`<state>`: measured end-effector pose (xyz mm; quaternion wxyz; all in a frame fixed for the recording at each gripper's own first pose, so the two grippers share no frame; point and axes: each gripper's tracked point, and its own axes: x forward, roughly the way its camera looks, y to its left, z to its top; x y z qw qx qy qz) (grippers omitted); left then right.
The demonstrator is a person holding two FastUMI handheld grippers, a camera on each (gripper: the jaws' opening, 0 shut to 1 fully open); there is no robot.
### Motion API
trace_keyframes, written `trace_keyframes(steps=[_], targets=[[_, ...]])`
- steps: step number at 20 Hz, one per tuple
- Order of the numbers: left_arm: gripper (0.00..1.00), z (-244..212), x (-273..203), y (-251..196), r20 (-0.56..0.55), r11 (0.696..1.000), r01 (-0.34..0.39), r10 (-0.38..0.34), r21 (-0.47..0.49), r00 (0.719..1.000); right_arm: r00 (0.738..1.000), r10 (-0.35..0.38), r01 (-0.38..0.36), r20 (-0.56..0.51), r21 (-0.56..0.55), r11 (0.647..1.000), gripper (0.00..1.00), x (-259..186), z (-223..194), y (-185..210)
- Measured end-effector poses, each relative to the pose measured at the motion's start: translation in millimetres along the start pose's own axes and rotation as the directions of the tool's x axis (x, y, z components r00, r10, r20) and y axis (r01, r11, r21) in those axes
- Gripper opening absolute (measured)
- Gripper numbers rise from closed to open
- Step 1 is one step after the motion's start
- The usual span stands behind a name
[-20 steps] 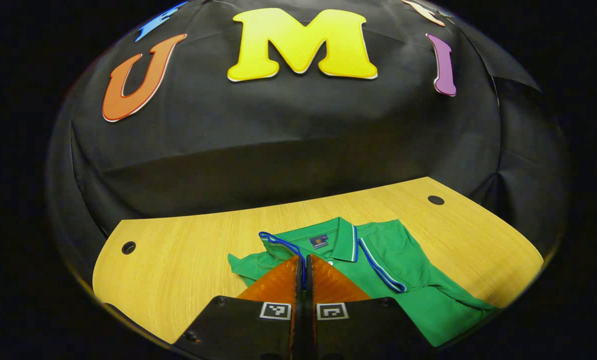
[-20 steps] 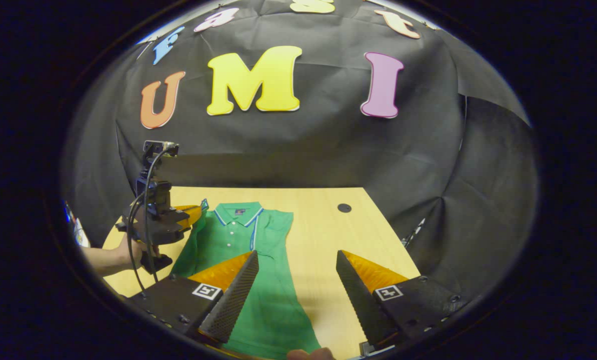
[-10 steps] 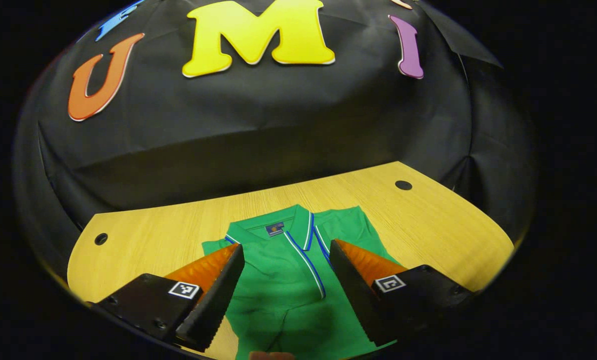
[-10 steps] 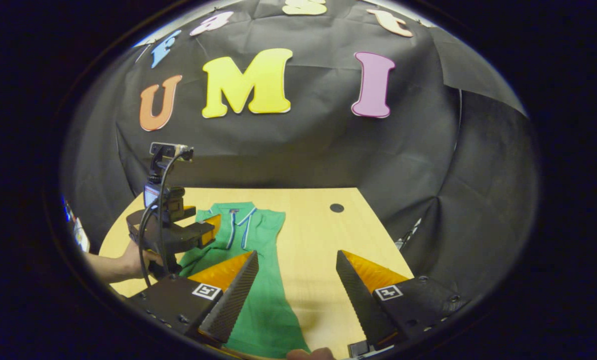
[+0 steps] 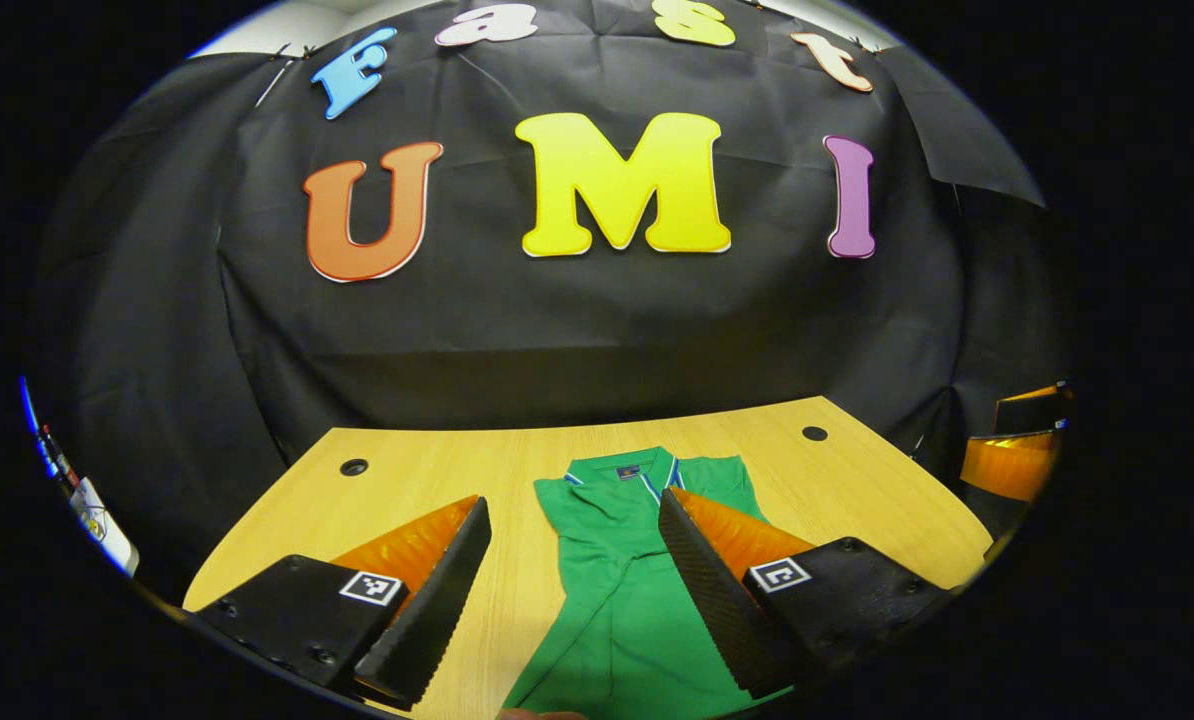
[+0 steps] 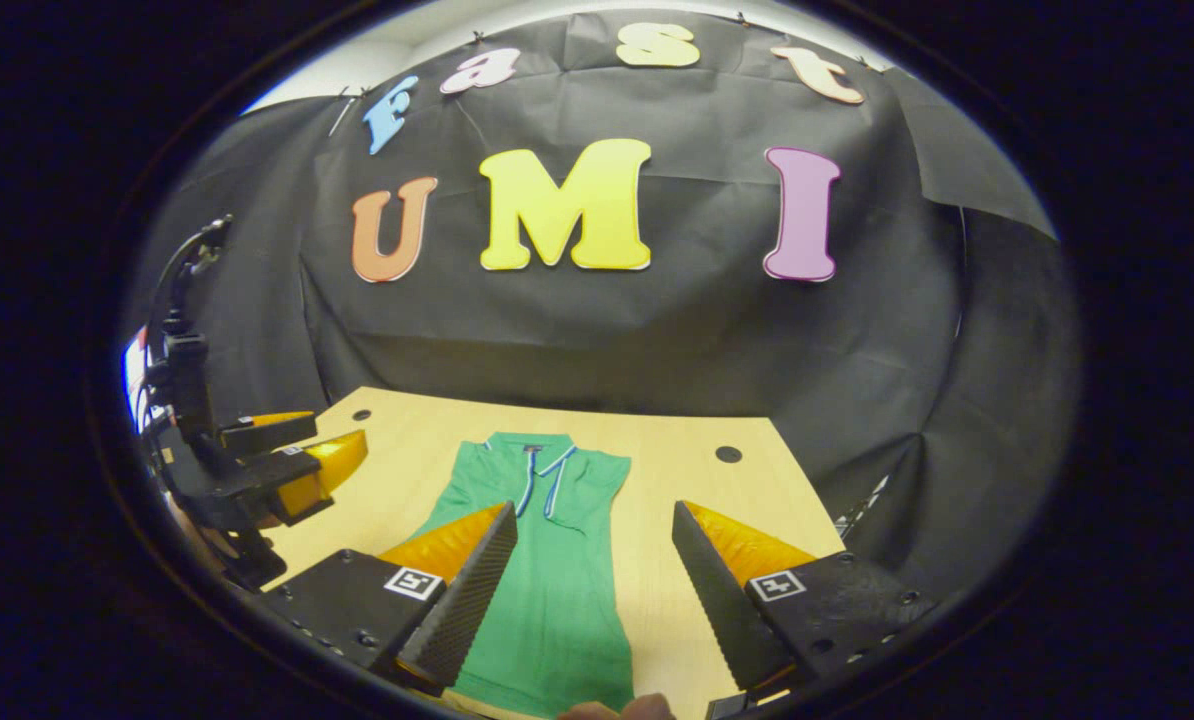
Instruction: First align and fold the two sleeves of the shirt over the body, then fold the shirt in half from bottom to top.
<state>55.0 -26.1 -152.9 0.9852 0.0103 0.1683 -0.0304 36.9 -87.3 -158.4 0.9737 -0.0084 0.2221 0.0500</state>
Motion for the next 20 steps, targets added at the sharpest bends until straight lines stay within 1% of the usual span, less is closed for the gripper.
trace_keyframes(steps=[1, 2, 5, 7, 8, 10, 12, 14, 15, 16, 17, 20], targets=[[1.00, -4.0, -13.9, 7.1, -0.005, 1.000, -0.005, 0.005, -0.006, 1.000, 1.000, 0.008, -0.008, -0.003, -0.004, 1.000, 0.95, -3.6, -3.8, 2.3], [1.00, -14.7, -37.8, 18.5, -0.017, 1.000, -0.009, 0.009, -0.022, 1.000, 1.000, 0.013, -0.013, -0.019, -0.015, 1.000, 0.96, -11.8, -15.5, 5.1], [1.00, -56.4, -66.4, 27.9, -0.106, 1.000, 0.001, -0.003, -0.018, 0.994, 0.997, -0.006, 0.003, -0.078, -0.034, 0.999, 0.97, -28.3, -47.9, 1.7], [1.00, -84.6, -79.3, 29.1, -0.170, 1.000, 0.023, -0.025, -0.016, 0.985, 0.991, -0.002, -0.001, -0.132, -0.021, 1.000, 0.95, -35.7, -74.1, 0.5], [1.00, -98.4, -84.3, 29.4, -0.202, 0.999, 0.034, -0.036, -0.011, 0.979, 0.987, 0.007, -0.008, -0.162, -0.007, 1.000, 0.97, -39.0, -86.8, 1.5], [1.00, -126.1, -95.3, 30.1, -0.267, 0.998, 0.055, -0.055, -0.007, 0.962, 0.972, -0.004, 0.005, -0.234, 0.002, 1.000, 0.95, -43.9, -116.0, -6.1], [1.00, -157.7, -103.9, 29.7, -0.344, 0.998, 0.069, -0.070, -0.014, 0.936, 0.957, -0.011, 0.012, -0.289, 0.002, 1.000, 0.96, -48.0, -140.5, -8.9], [1.00, -198.8, -111.7, 32.3, -0.439, 0.996, 0.085, -0.088, -0.025, 0.894, 0.927, -0.021, 0.026, -0.374, 0.010, 1.000, 0.96, -53.5, -176.3, -14.1], [1.00, -208.1, -113.3, 33.6, -0.458, 0.996, 0.091, -0.089, -0.018, 0.884, 0.918, -0.026, 0.033, -0.395, 0.012, 0.999, 0.96, -55.3, -185.1, -16.3], [1.00, -218.8, -116.7, 34.4, -0.490, 0.995, 0.101, -0.092, -0.009, 0.867, 0.907, -0.026, 0.033, -0.420, 0.010, 0.999, 0.96, -57.2, -194.7, -17.8], [1.00, -233.4, -122.2, 37.3, -0.532, 0.994, 0.107, -0.091, 0.001, 0.842, 0.889, -0.032, 0.036, -0.457, 0.001, 0.999, 0.97, -57.3, -208.1, -19.6], [1.00, -260.2, -124.1, 44.8, -0.609, 0.995, 0.101, -0.089, -0.015, 0.789, 0.836, -0.043, 0.051, -0.547, 0.000, 0.999, 0.96, -51.9, -239.4, -25.5]])
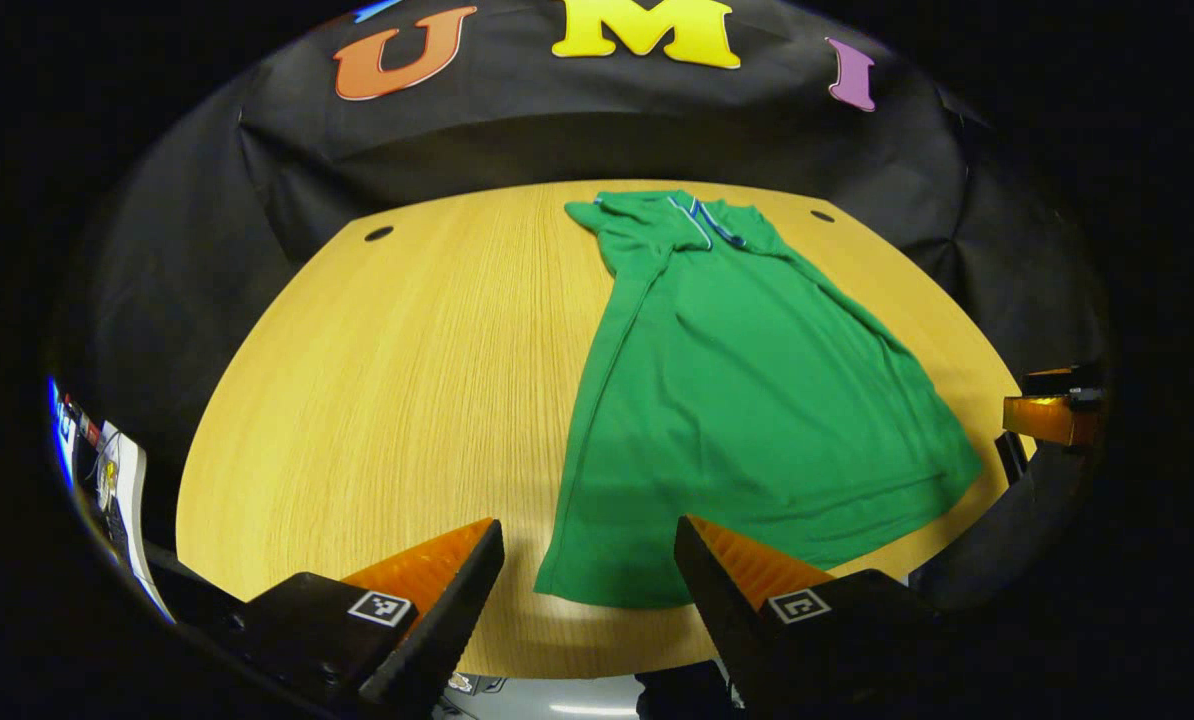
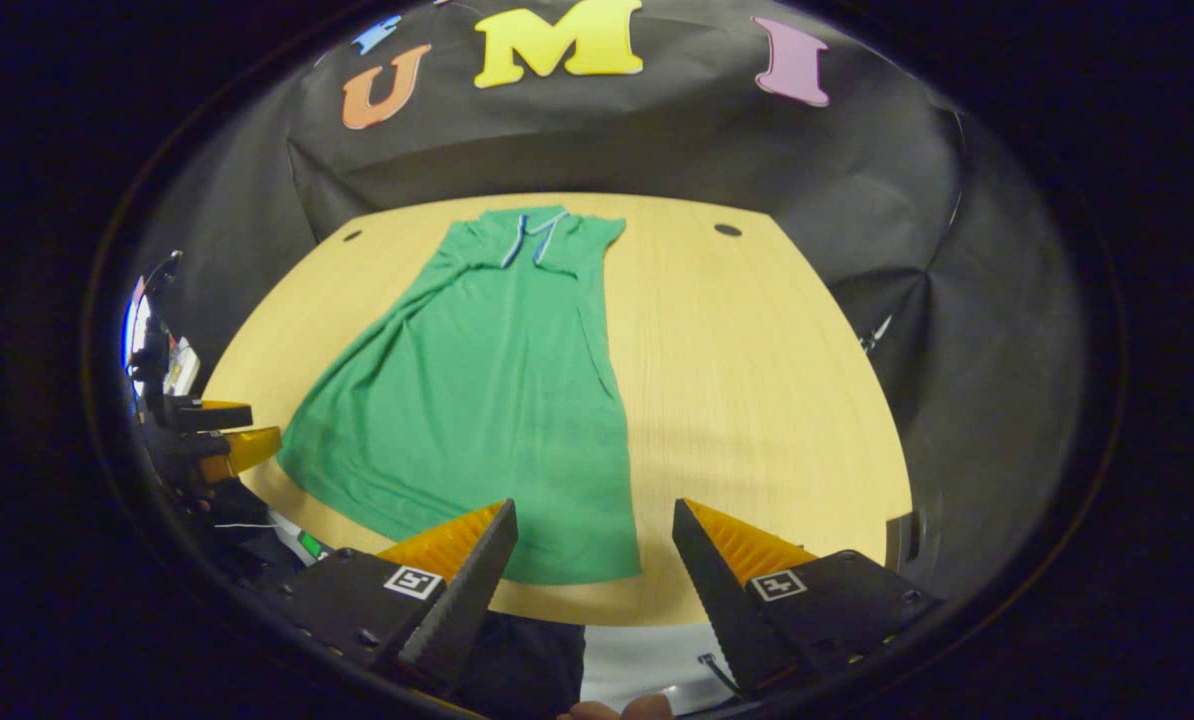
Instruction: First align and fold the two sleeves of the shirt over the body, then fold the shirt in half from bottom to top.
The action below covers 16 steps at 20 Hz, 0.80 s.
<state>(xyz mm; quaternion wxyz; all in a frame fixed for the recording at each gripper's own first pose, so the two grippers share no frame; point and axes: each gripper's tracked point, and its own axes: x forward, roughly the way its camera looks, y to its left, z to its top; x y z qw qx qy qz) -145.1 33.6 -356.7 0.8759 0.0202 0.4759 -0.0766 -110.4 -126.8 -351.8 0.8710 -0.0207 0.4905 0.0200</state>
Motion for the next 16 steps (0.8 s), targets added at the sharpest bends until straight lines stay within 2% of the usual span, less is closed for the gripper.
trace_keyframes(steps=[4, 10, 12, 16], targets=[[1.00, -11.8, 12.1, 5.5, -0.066, 1.000, -0.005, 0.005, 0.009, 0.998, 0.990, -0.016, 0.014, -0.141, -0.015, 1.000, 0.96, 22.9, -26.9, -1.5], [1.00, -21.0, 20.7, 6.6, -0.130, 1.000, -0.016, 0.018, 0.011, 0.991, 0.966, -0.042, 0.041, -0.257, -0.008, 0.999, 0.98, 50.6, -43.7, -7.5], [1.00, -18.9, 23.2, 2.9, -0.132, 1.000, -0.015, 0.014, -0.005, 0.991, 0.962, -0.018, 0.024, -0.271, 0.018, 1.000, 0.98, 57.3, -48.3, -3.3], [1.00, -20.4, 26.9, -6.2, -0.160, 0.999, -0.007, -0.001, -0.051, 0.987, 0.953, 0.005, 0.013, -0.302, 0.058, 0.998, 0.83, 56.3, -50.9, 3.0]])
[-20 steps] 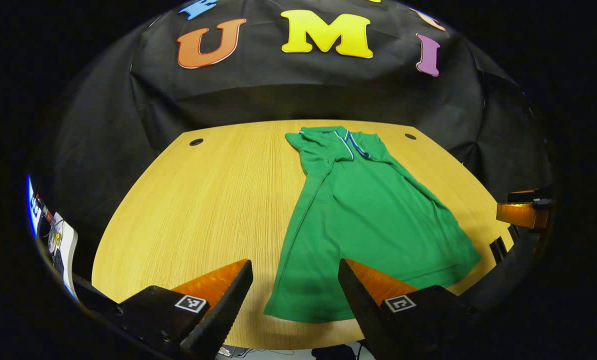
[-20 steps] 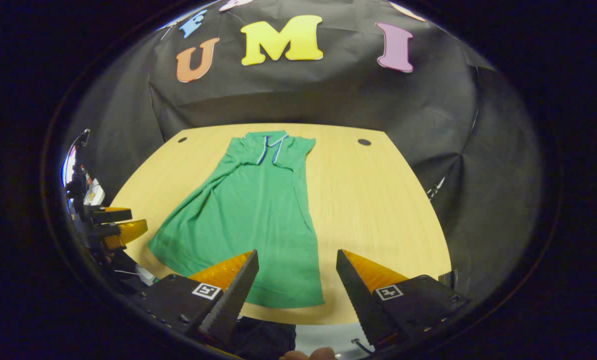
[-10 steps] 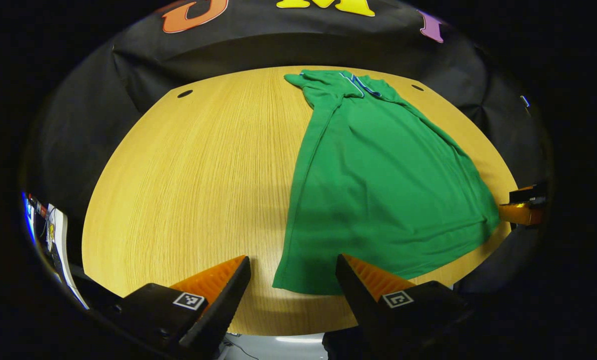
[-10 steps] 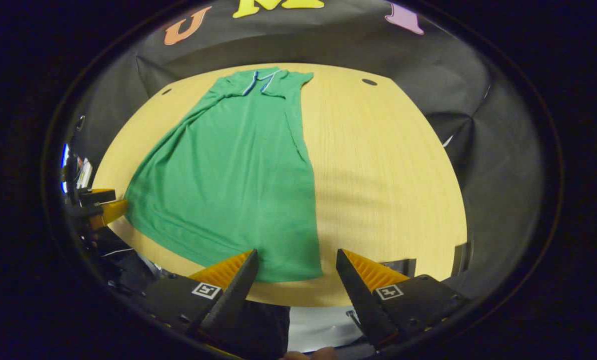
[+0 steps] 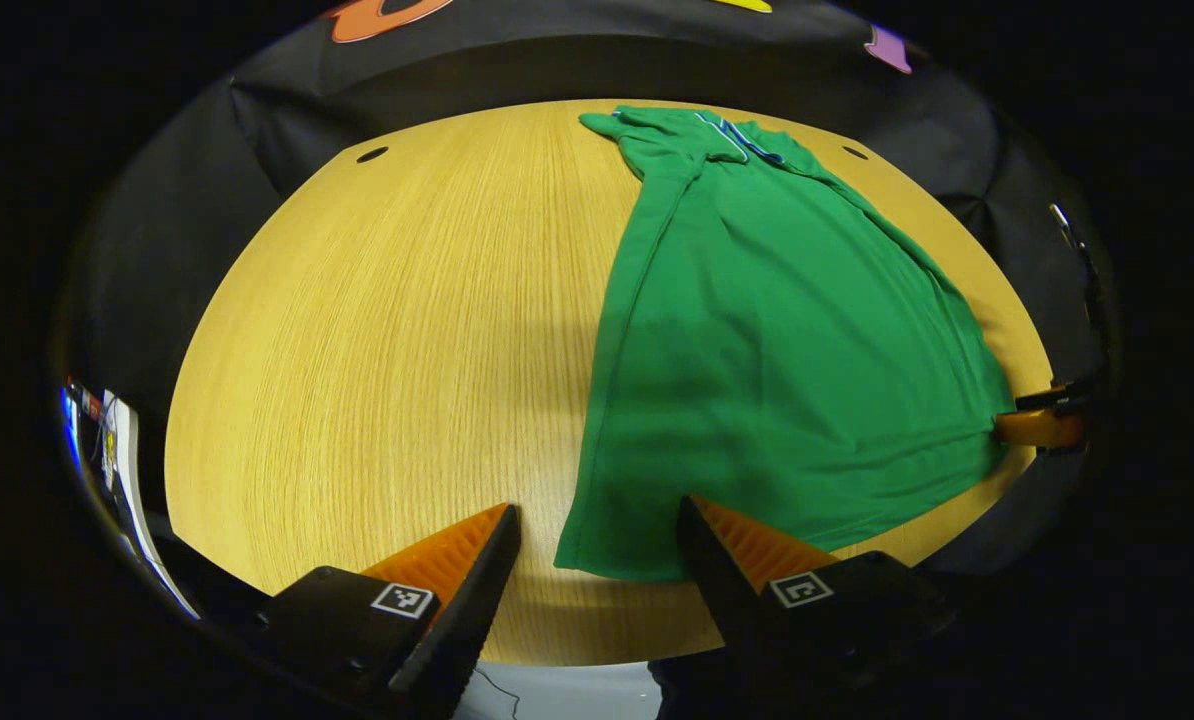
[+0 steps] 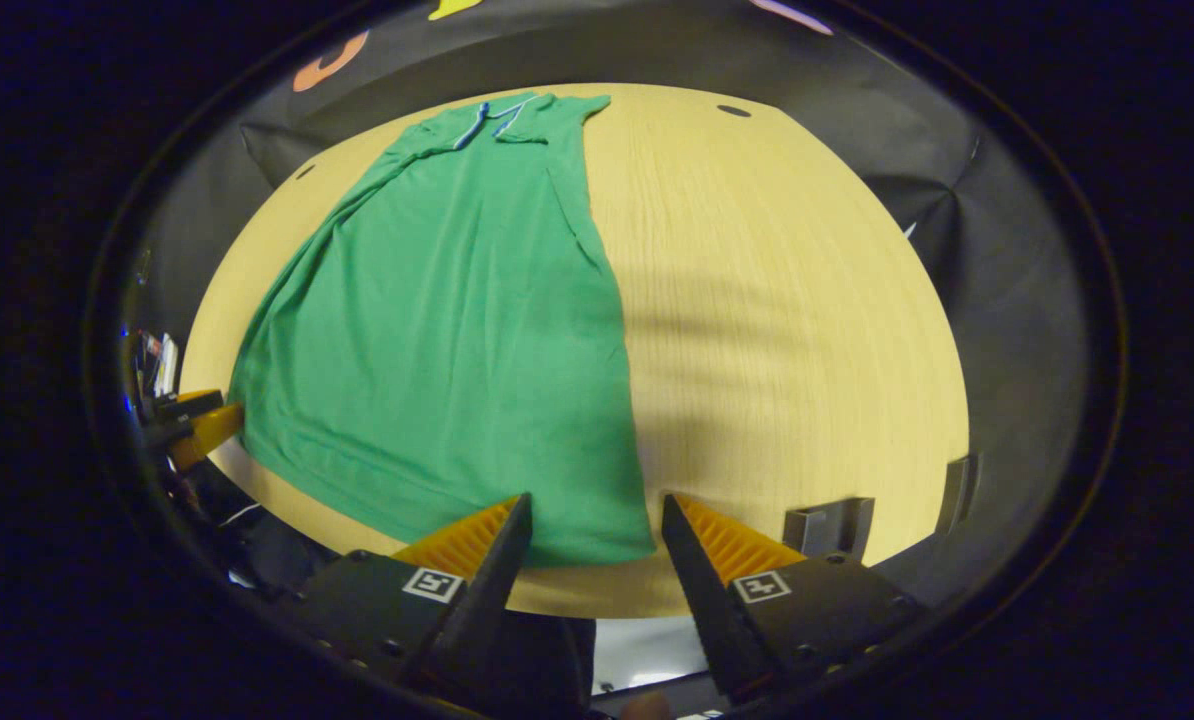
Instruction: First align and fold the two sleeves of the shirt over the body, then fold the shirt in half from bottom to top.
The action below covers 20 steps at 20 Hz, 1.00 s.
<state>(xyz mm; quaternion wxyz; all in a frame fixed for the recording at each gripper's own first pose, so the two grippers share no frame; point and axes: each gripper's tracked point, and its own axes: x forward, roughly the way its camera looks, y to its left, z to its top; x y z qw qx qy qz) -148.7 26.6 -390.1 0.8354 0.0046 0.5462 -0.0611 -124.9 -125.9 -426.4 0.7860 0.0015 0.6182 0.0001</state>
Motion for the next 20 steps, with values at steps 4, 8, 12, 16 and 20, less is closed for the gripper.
trace_keyframes(steps=[4, 8, 12, 16, 20], targets=[[0.62, -9.2, -5.5, -4.2, -0.034, 1.000, 0.023, -0.023, 0.013, 0.999, 0.999, 0.040, -0.039, -0.034, 0.034, 0.999, 0.12, 0.7, -4.0, 10.1], [0.14, -19.5, -19.3, -6.2, -0.044, 0.999, 0.044, -0.045, -0.016, 0.998, 0.997, 0.065, -0.063, -0.049, 0.046, 0.997, 0.00, -0.3, -2.8, 14.8], [0.08, -15.3, -27.4, -21.3, -0.038, 0.987, 0.127, -0.131, -0.102, 0.991, 0.996, 0.088, -0.086, -0.026, 0.065, 0.994, 0.00, -12.2, 3.7, 12.3], [0.07, 3.9, -35.7, -30.5, -0.004, 0.978, 0.189, -0.190, -0.085, 0.982, 0.994, 0.111, -0.113, 0.020, 0.088, 0.990, 0.00, -31.0, 22.4, 10.2], [0.06, 35.7, -53.4, -36.9, 0.049, 0.974, 0.222, -0.219, -0.049, 0.974, 0.987, 0.147, -0.154, 0.069, 0.125, 0.980, 0.00, -46.6, 51.2, 10.1]])
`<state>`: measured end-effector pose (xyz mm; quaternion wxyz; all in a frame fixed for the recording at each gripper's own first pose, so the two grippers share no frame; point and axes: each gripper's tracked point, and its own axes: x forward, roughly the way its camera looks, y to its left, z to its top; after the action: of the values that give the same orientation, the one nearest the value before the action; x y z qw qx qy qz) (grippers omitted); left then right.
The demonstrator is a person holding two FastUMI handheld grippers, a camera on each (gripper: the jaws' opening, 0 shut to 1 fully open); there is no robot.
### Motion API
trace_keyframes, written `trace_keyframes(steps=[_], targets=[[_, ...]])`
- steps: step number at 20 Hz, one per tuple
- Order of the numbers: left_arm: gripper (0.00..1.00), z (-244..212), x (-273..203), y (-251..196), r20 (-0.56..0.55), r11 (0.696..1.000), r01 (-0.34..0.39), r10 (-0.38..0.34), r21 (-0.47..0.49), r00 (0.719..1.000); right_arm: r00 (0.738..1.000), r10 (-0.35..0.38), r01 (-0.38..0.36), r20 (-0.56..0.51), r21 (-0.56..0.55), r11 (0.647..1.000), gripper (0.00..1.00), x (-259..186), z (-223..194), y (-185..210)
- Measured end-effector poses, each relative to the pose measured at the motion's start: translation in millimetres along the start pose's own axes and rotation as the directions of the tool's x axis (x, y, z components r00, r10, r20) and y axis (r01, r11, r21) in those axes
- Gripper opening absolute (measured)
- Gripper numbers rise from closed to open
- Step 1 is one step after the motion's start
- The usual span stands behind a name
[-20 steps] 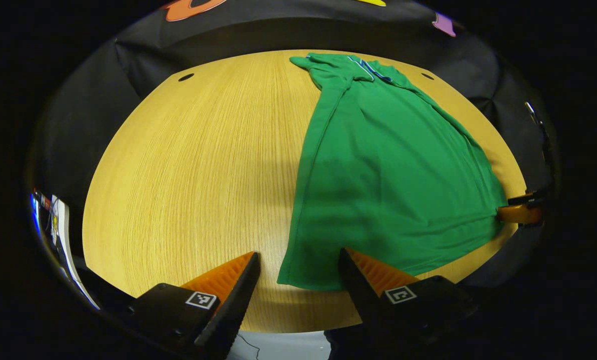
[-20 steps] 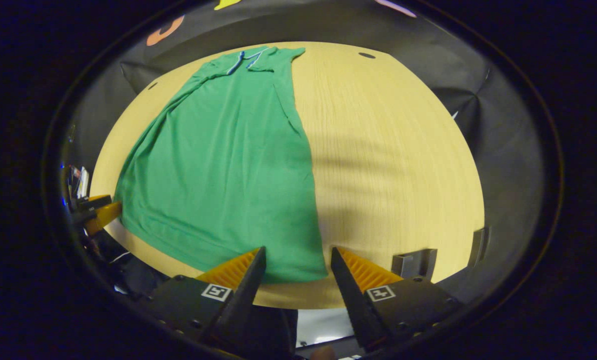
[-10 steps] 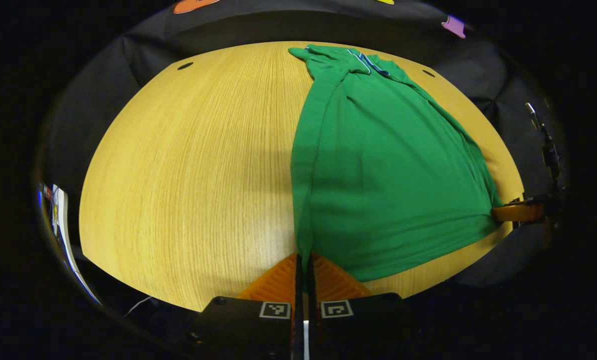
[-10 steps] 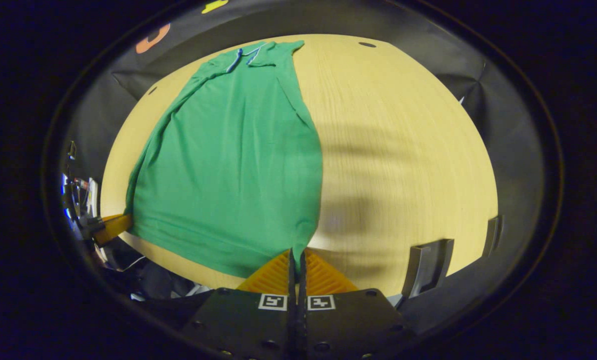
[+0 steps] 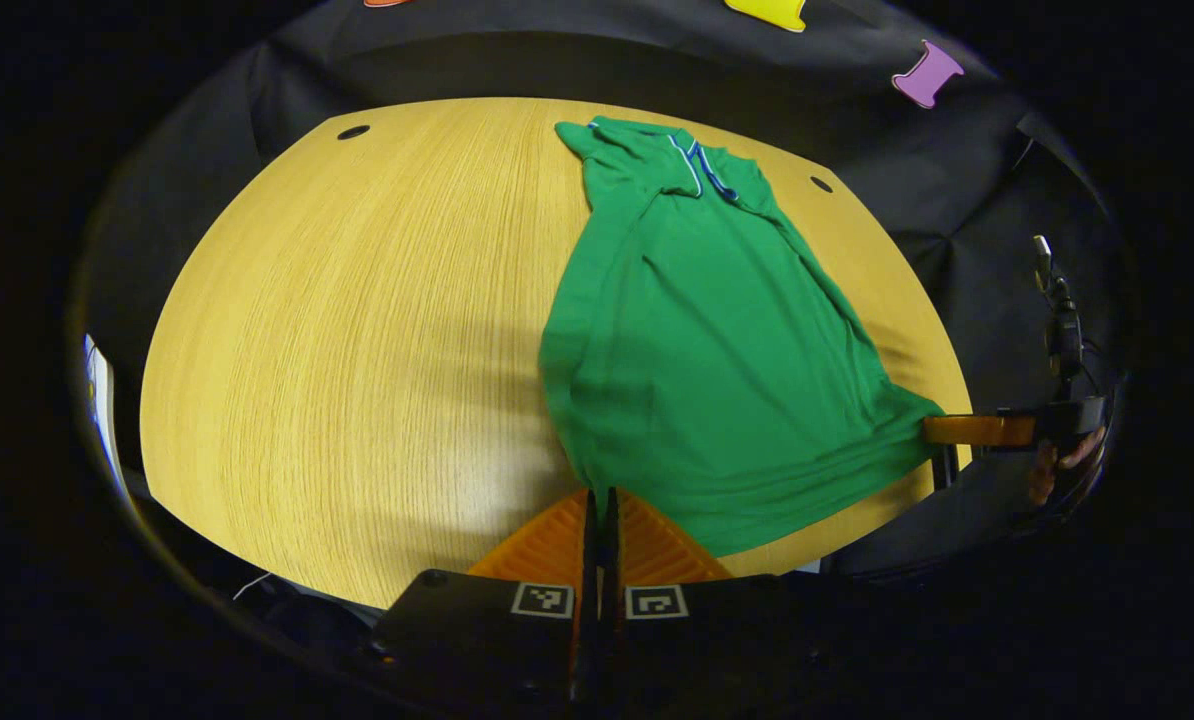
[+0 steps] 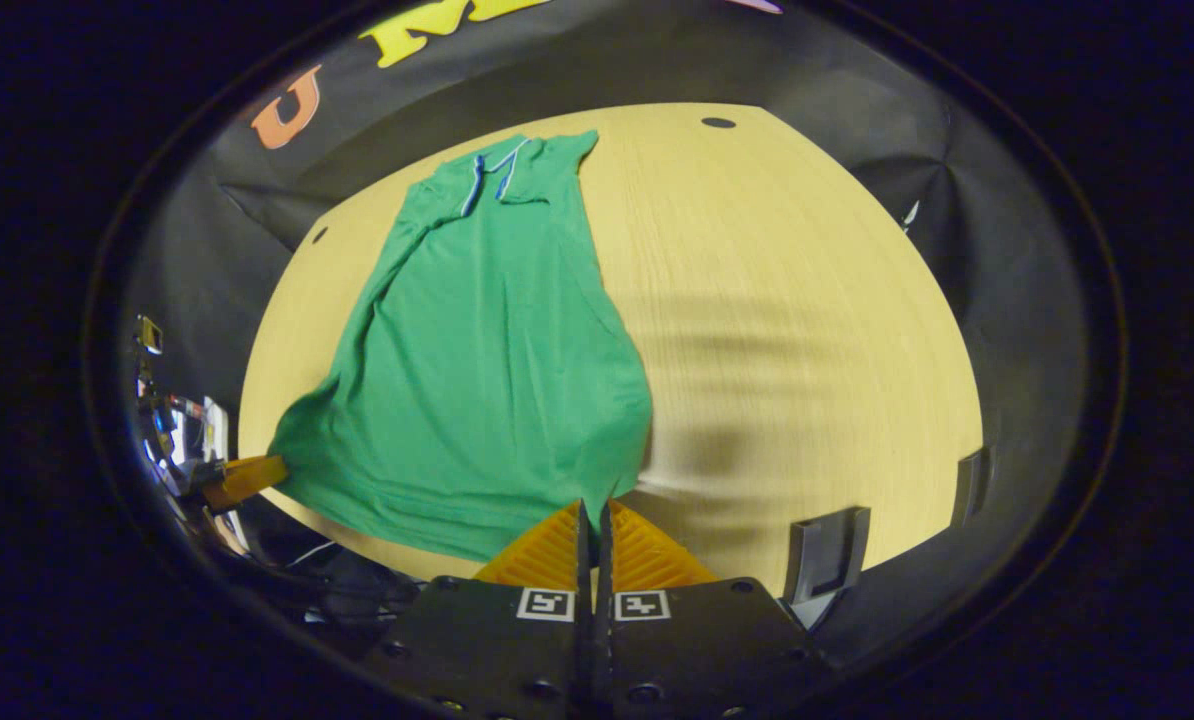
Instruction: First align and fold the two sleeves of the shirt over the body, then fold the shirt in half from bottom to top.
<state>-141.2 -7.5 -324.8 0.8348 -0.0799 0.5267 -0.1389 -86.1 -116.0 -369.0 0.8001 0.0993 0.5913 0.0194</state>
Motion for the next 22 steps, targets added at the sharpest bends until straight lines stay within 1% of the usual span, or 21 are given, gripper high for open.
trace_keyframes(steps=[1, 4, 6, 7, 9, 10, 11, 12, 14, 18, 21, 22], targets=[[0.06, 13.2, -2.5, -3.5, 0.017, 1.000, 0.002, -0.002, 0.015, 1.000, 1.000, -0.002, 0.003, 0.028, -0.017, 1.000, 0.00, -5.9, 17.1, -1.1], [0.06, 45.4, -6.9, 0.7, 0.073, 0.999, -0.027, 0.023, 0.047, 0.997, 0.995, -0.019, 0.026, 0.094, -0.083, 0.996, 0.00, -13.7, 48.2, -1.9], [0.06, 66.0, -7.8, -0.5, 0.107, 0.999, -0.030, 0.025, 0.043, 0.994, 0.992, 0.003, 0.007, 0.126, -0.082, 0.997, 0.00, -18.4, 69.9, 4.0], [0.06, 83.9, -9.9, -3.6, 0.139, 0.998, -0.029, 0.022, 0.050, 0.990, 0.989, 0.015, -0.004, 0.146, -0.078, 0.997, 0.00, -22.4, 85.3, 6.8], [0.06, 112.2, -9.8, -6.5, 0.185, 0.998, -0.035, 0.024, 0.059, 0.983, 0.981, 0.020, -0.001, 0.194, -0.099, 0.995, 0.00, -31.1, 115.9, 7.3], [0.06, 136.9, -11.2, -12.5, 0.219, 0.999, -0.026, 0.016, 0.043, 0.975, 0.972, 0.022, 0.006, 0.234, -0.119, 0.993, 0.00, -36.8, 143.3, 8.1], [0.06, 158.3, -10.4, -10.6, 0.255, 0.998, -0.044, 0.031, 0.046, 0.966, 0.965, 0.030, 0.004, 0.262, -0.132, 0.991, 0.02, -41.6, 166.5, 11.9], [0.06, 173.5, -9.3, -9.5, 0.282, 0.996, -0.061, 0.040, 0.065, 0.959, 0.960, 0.038, 0.002, 0.276, -0.144, 0.990, 0.00, -40.9, 181.8, 14.1], [0.06, 201.8, -4.2, -5.5, 0.314, 0.991, -0.090, 0.056, 0.095, 0.948, 0.960, 0.049, -0.006, 0.277, -0.153, 0.988, 0.00, -37.9, 199.0, 17.4], [0.06, 264.4, 4.8, -2.7, 0.381, 0.995, -0.081, 0.054, 0.054, 0.923, 0.945, 0.073, -0.016, 0.320, -0.179, 0.984, 0.00, -34.5, 256.5, 29.6], [0.06, 305.0, 12.9, 2.8, 0.417, 0.996, -0.084, 0.058, 0.043, 0.907, 0.925, 0.077, -0.004, 0.372, -0.192, 0.981, 0.00, -30.1, 312.6, 36.7], [0.06, 323.9, 20.3, 5.3, 0.430, 0.996, -0.084, 0.059, 0.039, 0.901, 0.918, 0.084, -0.004, 0.388, -0.205, 0.979, 0.02, -28.2, 336.2, 42.2]])
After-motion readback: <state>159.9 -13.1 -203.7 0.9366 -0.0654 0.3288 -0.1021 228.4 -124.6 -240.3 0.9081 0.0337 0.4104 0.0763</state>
